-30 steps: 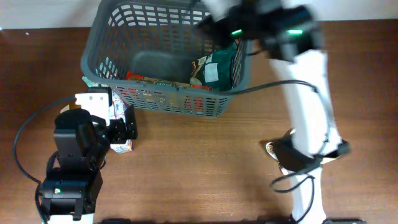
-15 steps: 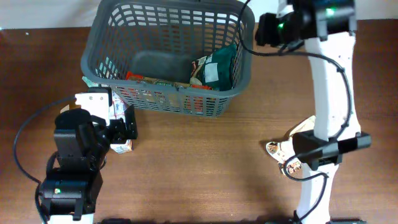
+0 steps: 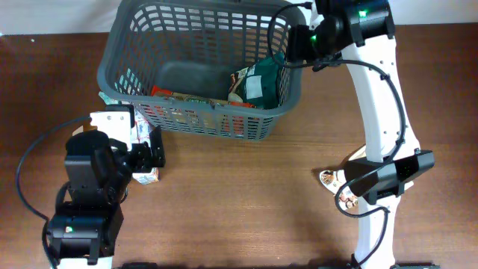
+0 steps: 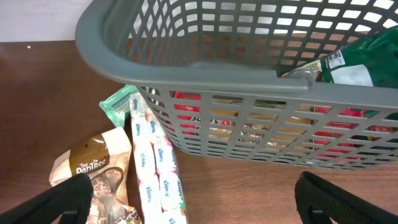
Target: Pack container
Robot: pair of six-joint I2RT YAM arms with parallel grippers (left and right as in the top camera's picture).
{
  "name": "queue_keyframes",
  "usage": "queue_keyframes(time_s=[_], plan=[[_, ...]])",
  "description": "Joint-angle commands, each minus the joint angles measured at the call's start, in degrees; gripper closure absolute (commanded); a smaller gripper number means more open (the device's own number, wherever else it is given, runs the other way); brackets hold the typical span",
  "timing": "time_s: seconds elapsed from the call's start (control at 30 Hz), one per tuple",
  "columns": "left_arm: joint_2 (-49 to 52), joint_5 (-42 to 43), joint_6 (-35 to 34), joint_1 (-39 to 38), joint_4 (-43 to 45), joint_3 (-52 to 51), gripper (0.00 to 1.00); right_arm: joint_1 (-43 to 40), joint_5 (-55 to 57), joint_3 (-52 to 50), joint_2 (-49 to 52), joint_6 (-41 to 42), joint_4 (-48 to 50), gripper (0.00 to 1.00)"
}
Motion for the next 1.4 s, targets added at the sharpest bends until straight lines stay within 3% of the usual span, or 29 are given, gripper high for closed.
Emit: queue_keyframes(time_s=[0.0,1.37], plan=[[-0.3,0.0,1.1,0.3,0.1,1.3,0.01,0.2,-0.1,-0.8,0.1,0.1,0.0,0.31],[-0.3,0.1,1.1,0.3,0.2,1.3,0.01,-9.7,21.8,-3.7,-0.1,-2.6,-9.1,0.30]])
